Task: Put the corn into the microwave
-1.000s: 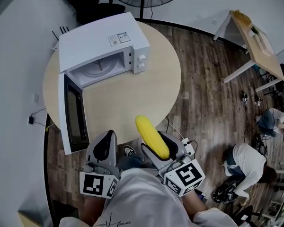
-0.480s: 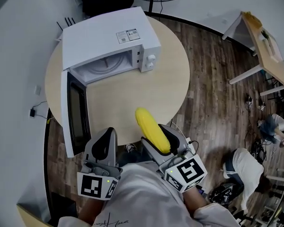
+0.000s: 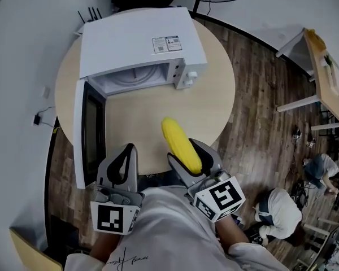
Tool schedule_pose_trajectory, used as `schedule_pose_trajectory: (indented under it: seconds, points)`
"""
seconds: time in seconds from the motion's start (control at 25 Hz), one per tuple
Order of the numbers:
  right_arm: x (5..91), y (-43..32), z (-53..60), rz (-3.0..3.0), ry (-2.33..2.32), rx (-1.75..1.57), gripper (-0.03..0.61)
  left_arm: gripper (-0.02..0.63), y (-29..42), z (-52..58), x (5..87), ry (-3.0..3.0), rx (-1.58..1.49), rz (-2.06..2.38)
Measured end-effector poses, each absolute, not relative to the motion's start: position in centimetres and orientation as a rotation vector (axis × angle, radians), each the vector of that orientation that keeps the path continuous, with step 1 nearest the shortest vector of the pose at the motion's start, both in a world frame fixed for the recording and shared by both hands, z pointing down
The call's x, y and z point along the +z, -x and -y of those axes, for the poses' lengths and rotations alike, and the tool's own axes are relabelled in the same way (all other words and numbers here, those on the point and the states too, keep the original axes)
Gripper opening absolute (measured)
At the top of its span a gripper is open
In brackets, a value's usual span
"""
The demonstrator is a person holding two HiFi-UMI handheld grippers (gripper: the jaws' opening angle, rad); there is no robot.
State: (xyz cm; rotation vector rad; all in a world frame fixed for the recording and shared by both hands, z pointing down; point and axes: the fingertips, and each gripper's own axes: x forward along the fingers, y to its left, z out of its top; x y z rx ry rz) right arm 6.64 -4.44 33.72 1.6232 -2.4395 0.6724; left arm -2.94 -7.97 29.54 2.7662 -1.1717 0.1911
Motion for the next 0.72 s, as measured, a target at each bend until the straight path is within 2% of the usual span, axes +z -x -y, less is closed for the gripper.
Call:
schedule_pose_trajectory:
  seconds: [0.72]
  points:
    - [35.8,-5.0,9.6,2.475,-1.478,0.691,0.265,-0.005,4.6,10.0,32.1,-2.616,0.204,1.256]
